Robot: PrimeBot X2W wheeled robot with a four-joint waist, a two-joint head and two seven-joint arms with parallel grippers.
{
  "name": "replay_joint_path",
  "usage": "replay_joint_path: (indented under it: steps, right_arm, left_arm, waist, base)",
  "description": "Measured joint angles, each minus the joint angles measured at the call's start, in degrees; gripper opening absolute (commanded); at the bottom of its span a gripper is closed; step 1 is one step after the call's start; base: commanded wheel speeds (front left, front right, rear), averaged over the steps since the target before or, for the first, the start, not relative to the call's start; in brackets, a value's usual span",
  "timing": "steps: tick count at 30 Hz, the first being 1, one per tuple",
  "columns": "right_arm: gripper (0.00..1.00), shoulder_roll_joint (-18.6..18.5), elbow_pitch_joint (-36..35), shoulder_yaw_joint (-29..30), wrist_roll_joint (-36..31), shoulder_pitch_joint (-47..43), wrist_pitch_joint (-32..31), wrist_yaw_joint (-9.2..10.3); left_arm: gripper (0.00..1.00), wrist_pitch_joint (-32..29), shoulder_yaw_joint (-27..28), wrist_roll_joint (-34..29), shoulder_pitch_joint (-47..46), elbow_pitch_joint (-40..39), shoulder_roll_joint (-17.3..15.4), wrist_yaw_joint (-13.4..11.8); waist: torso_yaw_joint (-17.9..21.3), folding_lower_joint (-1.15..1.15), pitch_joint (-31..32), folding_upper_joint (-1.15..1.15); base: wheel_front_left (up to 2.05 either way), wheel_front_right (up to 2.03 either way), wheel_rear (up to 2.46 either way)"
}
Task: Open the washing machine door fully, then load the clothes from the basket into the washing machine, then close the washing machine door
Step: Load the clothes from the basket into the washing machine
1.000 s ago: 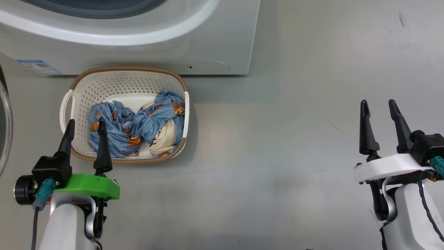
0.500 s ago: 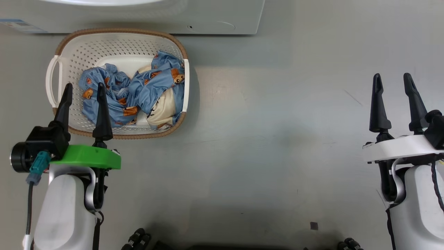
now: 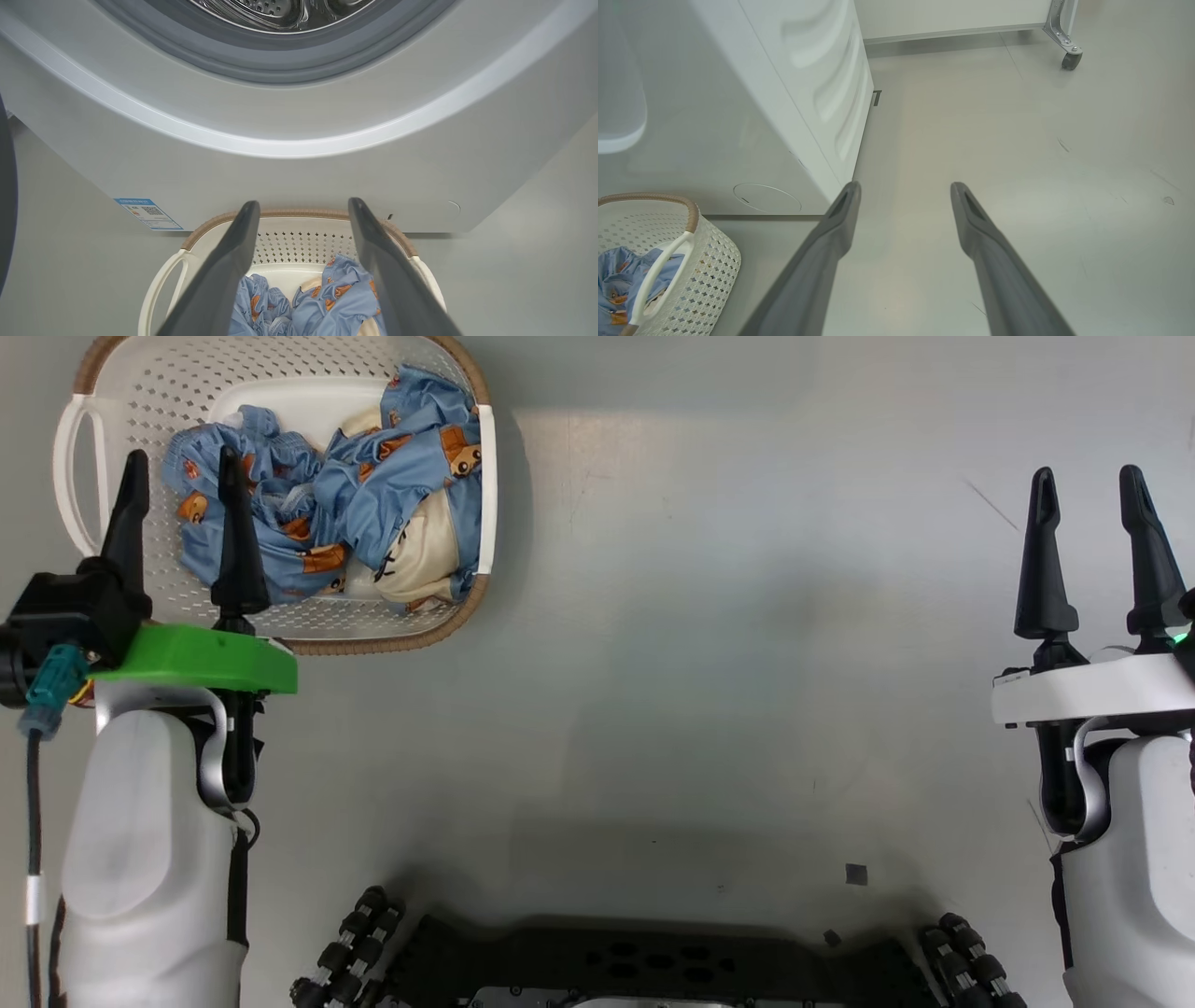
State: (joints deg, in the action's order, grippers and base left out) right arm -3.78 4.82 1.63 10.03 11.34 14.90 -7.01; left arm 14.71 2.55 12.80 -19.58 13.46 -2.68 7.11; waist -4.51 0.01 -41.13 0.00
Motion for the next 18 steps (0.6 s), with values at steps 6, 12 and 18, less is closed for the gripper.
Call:
replay_joint_path:
  steps: [6, 12, 18]
  right_arm:
    - [1.0, -0.01, -0.66, 0.4, 0.0, 0.47, 0.0, 0.0]
    - [1.0, 0.0, -0.92, 0.51, -0.02, 1.76, 0.0, 0.0]
    - [1.0, 0.0, -1.19, 0.67, -0.11, 2.27, 0.0, 0.0]
  left_arm:
    - [1.0, 0.01, 0.66, 0.4, -4.26, 3.52, -0.55, 0.0]
    - [1.0, 0.02, 0.65, 0.75, -7.58, 8.49, -2.31, 0.0]
    - [1.0, 0.04, -0.46, 0.9, -10.46, 13.52, -3.13, 0.01]
  waist:
    - [0.44, 0.0, -3.6, 0.0]
    - [0.91, 0.0, -6.53, 0.0]
    - [1.3, 0.0, -8.69, 0.0]
  base:
    - [0.0, 0.0, 0.0]
    - [0.0, 0.0, 0.0]
    - [0.0, 0.0, 0.0]
